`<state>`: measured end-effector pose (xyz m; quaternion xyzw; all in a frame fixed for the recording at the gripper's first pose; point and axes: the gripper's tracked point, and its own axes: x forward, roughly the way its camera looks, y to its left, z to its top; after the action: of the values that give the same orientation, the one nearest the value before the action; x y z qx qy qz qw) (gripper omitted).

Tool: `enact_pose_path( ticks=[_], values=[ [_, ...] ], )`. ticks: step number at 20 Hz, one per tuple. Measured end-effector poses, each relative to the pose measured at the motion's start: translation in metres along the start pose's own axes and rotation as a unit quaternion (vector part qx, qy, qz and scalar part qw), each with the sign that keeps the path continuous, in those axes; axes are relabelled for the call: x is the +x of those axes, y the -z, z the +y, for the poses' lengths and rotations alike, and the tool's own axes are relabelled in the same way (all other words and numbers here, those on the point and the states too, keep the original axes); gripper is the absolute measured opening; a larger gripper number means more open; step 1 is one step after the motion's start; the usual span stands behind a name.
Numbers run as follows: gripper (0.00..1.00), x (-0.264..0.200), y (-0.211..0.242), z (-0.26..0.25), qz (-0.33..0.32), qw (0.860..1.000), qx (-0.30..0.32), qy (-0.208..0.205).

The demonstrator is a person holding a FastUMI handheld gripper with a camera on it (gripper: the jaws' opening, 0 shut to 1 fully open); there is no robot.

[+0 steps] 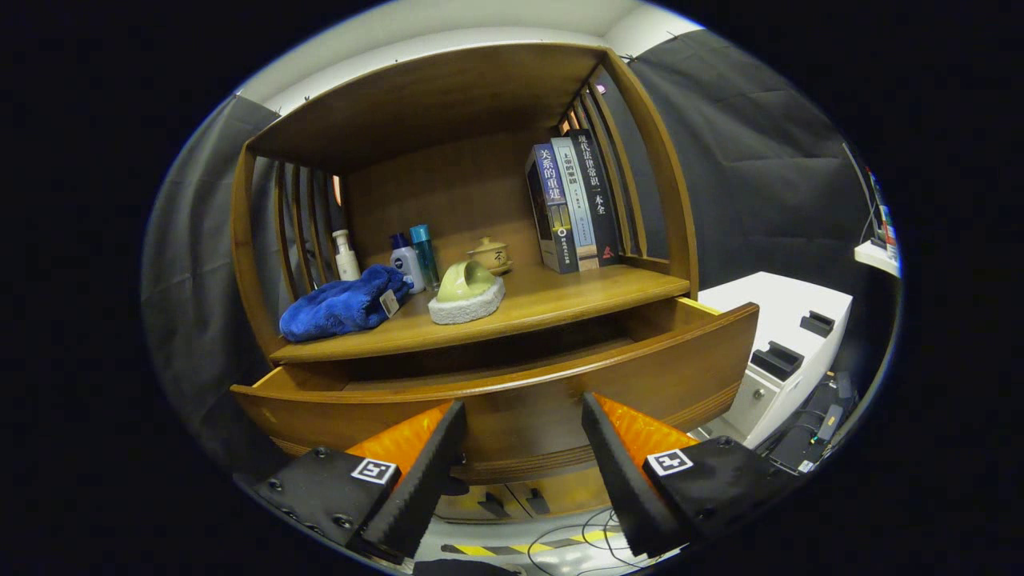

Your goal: Pull open the drawer, take out the items inside it, and place them on the countertop above the cabinet.

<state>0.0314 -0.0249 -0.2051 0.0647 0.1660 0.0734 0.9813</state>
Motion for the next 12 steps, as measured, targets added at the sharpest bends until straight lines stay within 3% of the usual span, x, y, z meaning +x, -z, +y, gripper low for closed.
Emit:
enact_pose_path(
  ticks=[12],
  values=[
    [0.98, 0.057, -0.014, 0.004, 0.013, 1.000, 0.001, 0.004]
  ],
)
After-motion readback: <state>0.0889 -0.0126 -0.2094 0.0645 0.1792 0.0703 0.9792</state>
